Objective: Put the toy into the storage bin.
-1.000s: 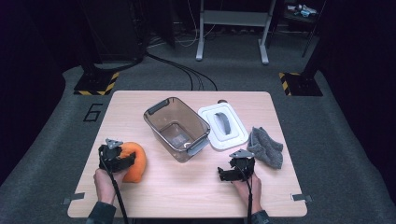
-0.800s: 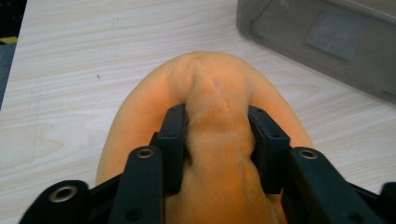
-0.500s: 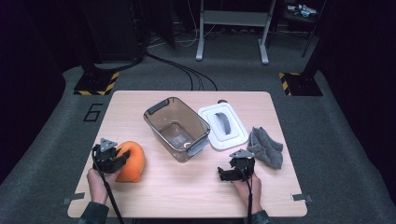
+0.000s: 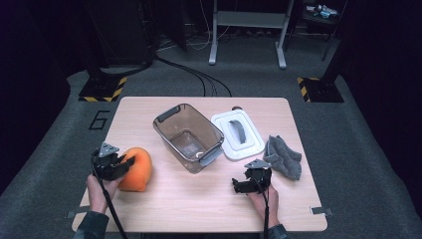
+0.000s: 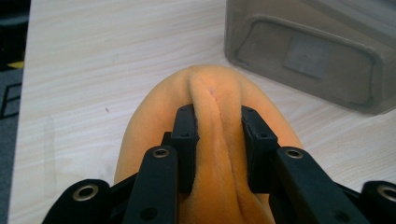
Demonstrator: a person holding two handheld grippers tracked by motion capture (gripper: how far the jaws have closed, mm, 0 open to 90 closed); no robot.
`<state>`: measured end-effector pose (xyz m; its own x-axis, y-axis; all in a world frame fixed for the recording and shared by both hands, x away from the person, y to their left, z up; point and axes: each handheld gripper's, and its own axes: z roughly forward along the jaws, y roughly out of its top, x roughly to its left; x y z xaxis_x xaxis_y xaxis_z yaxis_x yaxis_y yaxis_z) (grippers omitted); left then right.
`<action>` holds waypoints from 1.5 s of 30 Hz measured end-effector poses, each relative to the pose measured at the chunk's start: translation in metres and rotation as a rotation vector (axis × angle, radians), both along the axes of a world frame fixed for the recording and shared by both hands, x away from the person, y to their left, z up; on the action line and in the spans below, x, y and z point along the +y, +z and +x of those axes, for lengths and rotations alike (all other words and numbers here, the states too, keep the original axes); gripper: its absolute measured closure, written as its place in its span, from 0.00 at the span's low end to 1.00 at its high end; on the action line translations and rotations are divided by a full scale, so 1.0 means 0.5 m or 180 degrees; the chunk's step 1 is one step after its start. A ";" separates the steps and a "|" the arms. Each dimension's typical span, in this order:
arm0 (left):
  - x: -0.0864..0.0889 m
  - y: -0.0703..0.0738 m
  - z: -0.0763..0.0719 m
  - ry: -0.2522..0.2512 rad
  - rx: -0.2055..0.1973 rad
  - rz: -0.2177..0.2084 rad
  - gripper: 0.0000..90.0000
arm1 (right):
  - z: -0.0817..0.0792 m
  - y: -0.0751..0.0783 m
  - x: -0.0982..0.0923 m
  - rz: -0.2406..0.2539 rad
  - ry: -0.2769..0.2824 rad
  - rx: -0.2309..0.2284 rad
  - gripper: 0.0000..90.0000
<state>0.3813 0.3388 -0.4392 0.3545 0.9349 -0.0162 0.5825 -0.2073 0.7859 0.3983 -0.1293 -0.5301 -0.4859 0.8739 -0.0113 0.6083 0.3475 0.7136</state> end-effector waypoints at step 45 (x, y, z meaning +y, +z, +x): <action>0.063 0.168 0.103 -0.0456 -0.0483 -0.0034 0.82 | 0.000 0.000 0.002 0.0024 -0.0024 0.0007 0.00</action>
